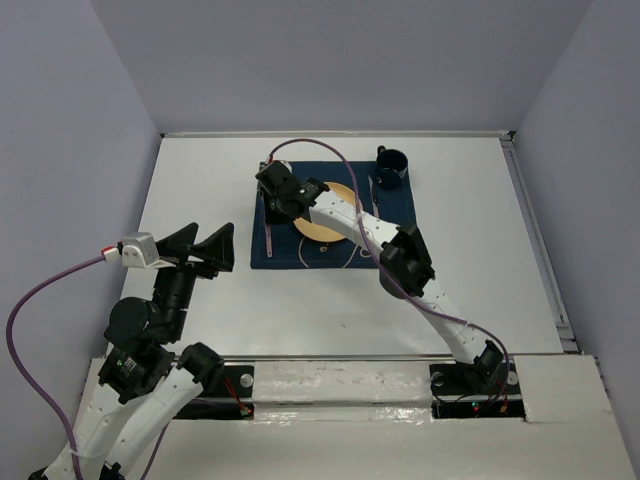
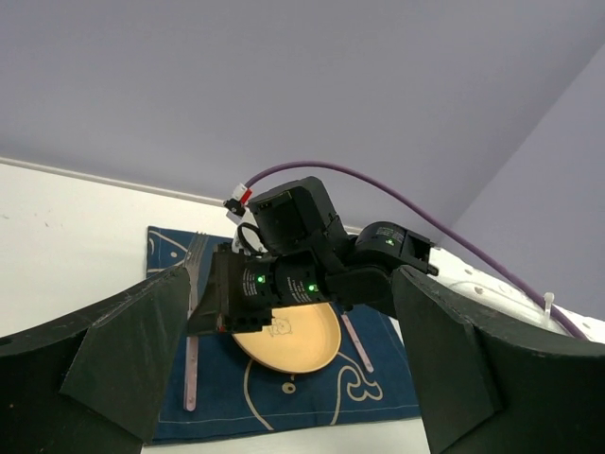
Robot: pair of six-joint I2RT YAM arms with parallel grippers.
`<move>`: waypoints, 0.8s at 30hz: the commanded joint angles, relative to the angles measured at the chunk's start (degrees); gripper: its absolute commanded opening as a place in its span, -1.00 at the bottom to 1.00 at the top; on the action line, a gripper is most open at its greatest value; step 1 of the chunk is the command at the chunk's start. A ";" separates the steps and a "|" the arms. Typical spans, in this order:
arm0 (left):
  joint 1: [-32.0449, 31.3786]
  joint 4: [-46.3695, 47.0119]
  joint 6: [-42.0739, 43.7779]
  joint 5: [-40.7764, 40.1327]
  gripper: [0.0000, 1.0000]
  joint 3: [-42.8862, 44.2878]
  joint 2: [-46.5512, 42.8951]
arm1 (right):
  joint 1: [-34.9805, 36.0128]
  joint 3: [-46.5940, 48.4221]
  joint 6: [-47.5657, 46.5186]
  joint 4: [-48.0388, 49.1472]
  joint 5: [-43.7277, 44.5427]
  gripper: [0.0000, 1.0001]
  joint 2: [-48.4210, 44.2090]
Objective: Set the dinner table for one person
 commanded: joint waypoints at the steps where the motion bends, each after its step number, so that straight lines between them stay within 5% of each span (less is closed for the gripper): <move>1: 0.11 1.89 -0.21 -0.58 0.98 0.19 0.19 | -1.33 0.86 0.94 2.21 0.66 -1.00 -0.98; 24: 0.11 1.98 -0.03 -0.05 0.98 0.28 1.86 | -4.49 3.68 1.38 4.93 -0.57 -0.99 5.09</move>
